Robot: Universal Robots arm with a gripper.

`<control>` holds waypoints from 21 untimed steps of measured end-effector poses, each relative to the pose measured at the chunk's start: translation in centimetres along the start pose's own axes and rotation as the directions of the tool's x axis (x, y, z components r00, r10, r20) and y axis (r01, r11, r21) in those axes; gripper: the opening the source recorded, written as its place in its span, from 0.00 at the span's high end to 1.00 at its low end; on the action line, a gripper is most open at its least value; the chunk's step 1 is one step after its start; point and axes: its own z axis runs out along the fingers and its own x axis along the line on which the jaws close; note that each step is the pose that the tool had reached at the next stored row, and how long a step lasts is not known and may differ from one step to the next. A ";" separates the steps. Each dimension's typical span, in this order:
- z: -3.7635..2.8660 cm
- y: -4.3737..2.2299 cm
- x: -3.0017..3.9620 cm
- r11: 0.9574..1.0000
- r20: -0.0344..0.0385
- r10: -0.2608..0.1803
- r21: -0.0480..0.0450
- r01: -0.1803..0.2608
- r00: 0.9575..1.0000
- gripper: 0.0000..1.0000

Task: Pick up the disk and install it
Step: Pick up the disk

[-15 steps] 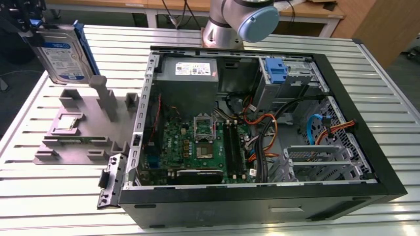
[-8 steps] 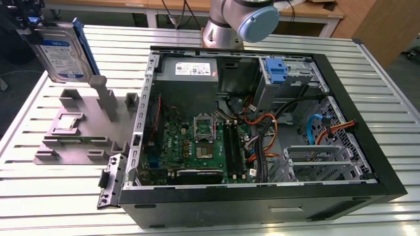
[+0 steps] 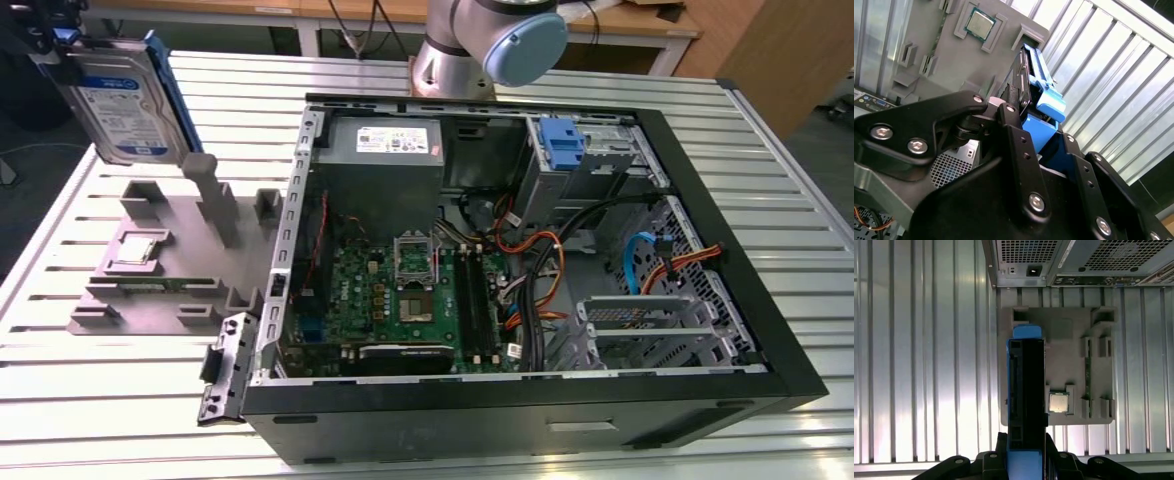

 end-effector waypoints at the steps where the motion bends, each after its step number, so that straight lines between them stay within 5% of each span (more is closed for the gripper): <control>1: -0.09 0.00 0.00 1.000 0.000 0.000 0.000 0.000 1.000 0.63; 21: -2.43 0.07 -0.05 1.000 0.000 0.000 0.000 0.000 1.000 0.63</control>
